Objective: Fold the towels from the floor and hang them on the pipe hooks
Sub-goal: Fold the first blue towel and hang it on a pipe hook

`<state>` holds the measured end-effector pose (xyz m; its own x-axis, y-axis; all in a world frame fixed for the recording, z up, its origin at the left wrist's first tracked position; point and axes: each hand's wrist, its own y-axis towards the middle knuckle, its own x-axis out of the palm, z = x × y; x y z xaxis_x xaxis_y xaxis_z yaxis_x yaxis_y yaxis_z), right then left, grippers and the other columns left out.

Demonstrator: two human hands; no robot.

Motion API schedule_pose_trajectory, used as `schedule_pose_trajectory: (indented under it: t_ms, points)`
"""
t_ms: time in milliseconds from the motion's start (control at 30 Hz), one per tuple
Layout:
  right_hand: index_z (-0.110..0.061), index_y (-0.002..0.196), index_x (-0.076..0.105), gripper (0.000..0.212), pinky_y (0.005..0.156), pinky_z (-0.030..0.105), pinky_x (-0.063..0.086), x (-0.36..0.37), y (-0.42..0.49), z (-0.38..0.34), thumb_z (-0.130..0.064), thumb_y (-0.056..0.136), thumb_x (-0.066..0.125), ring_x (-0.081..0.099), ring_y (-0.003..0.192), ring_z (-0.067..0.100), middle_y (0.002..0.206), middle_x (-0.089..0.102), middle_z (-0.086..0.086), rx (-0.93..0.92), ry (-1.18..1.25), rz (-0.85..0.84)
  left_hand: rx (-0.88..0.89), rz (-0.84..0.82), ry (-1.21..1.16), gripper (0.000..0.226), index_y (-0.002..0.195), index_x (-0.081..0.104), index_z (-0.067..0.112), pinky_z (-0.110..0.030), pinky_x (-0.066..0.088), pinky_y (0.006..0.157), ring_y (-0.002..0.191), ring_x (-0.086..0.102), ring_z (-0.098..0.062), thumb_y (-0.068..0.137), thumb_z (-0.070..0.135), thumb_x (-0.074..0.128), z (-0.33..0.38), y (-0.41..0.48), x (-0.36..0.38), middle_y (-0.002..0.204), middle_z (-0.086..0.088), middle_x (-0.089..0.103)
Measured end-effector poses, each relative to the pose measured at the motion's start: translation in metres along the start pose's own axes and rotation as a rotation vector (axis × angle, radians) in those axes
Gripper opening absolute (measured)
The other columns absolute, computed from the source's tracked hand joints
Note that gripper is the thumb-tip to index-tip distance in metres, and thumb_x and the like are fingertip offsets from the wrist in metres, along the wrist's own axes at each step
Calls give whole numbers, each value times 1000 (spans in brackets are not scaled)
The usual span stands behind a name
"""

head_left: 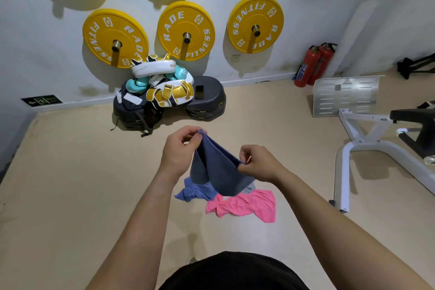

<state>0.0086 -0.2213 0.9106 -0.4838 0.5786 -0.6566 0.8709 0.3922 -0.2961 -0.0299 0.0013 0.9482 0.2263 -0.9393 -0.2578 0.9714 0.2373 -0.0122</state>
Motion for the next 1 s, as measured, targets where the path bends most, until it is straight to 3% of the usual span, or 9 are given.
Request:
schedule_pose_trajectory:
  t_ms: [200, 433, 633, 767, 867, 1000]
  points:
    - [-22, 77, 60, 14, 64, 34, 49, -25, 1, 5, -13, 68, 65, 62, 74, 19, 82, 67, -6, 20, -128, -40, -31, 123, 55, 18, 101, 72, 18, -12, 47, 67, 79, 60, -7, 99, 13, 55, -2, 24, -24, 90, 3, 70]
    - [-21, 79, 61, 20, 50, 16, 39, -39, -9, 24, -3, 71, 67, 56, 63, 9, 84, 67, -7, 78, -128, -99, -116, 175, 103, 19, 110, 71, 19, -21, 48, 71, 92, 63, -11, 100, 17, 54, -19, 43, -36, 99, 1, 70]
    - [-15, 82, 53, 26, 54, 31, 55, -39, -18, 33, 9, 73, 55, 66, 69, 27, 90, 63, 1, 39, -24, -119, -187, 214, 177, 23, 118, 68, 17, -23, 45, 74, 100, 59, -16, 101, 20, 53, -38, 52, -36, 108, -1, 67]
    - [-20, 91, 72, 36, 62, 15, 46, -40, -19, 30, 8, 78, 53, 60, 67, 10, 96, 66, -3, -10, -111, -147, -214, 239, 215, 23, 117, 69, 17, -34, 48, 83, 105, 60, -22, 100, 21, 54, -48, 57, -35, 109, -1, 67]
    - [-18, 101, 77, 35, 68, 18, 38, -38, -20, 28, 2, 81, 55, 59, 78, 12, 94, 69, -1, -21, -242, -128, -209, 250, 226, 22, 116, 69, 17, -35, 49, 85, 104, 60, -21, 100, 21, 54, -48, 59, -33, 107, 1, 67]
    - [-15, 93, 78, 30, 64, 19, 38, -35, -22, 26, -2, 80, 54, 59, 76, 17, 89, 73, 4, -47, -288, -149, -203, 272, 232, 23, 119, 67, 19, -34, 48, 87, 103, 57, -19, 100, 20, 54, -46, 62, -32, 107, 3, 64]
